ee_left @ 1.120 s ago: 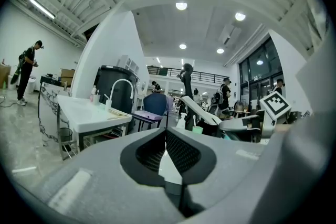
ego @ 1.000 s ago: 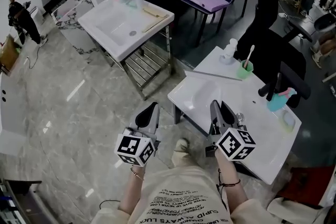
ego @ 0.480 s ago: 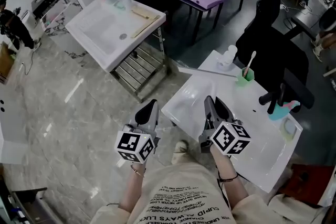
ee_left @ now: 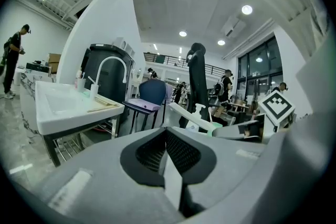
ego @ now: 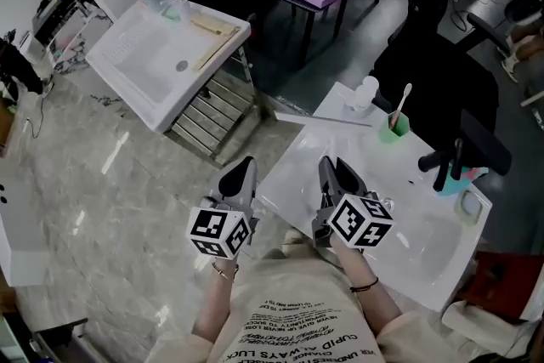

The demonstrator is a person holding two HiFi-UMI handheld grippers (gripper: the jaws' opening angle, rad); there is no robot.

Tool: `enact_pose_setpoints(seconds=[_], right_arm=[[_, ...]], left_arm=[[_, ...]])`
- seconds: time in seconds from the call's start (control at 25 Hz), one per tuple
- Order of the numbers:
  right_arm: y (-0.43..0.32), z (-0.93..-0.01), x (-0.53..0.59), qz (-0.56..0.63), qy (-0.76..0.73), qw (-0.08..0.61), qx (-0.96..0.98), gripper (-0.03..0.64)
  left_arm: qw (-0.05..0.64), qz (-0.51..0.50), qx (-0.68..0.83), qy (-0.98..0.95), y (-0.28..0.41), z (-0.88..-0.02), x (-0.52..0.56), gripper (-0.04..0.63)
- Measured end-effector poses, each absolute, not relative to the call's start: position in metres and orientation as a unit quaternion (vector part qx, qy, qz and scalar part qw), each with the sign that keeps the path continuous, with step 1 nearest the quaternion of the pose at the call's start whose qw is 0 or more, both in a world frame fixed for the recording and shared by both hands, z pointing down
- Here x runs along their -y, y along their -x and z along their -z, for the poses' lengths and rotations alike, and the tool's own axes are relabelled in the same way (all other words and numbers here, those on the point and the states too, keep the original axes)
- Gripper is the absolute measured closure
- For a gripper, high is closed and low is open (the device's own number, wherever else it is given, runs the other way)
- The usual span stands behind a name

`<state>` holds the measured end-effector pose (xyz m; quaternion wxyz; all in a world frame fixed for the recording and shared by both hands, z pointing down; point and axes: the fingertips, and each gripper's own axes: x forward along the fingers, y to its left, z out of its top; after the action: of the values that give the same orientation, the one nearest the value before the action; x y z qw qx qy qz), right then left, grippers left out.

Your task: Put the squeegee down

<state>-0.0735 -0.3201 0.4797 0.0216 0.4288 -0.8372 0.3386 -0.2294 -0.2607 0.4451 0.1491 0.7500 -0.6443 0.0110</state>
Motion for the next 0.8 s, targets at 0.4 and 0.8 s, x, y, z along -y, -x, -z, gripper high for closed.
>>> enact_pose_setpoints(seconds=[0.4,0.8], right_arm=[[0.078,-0.51,0.333,-0.353,-0.48,0.044,0.802,0.522],[0.099,-0.537,0.343,-0.354,-0.525,0.074,0.771,0.522]], left_arm=[[0.189,-0.043,0.593,-0.781,0.227,-0.472,0.294,0.572],[0.227,-0.082,0.529,-0.813,0.225,-0.507,0.317,0.573]])
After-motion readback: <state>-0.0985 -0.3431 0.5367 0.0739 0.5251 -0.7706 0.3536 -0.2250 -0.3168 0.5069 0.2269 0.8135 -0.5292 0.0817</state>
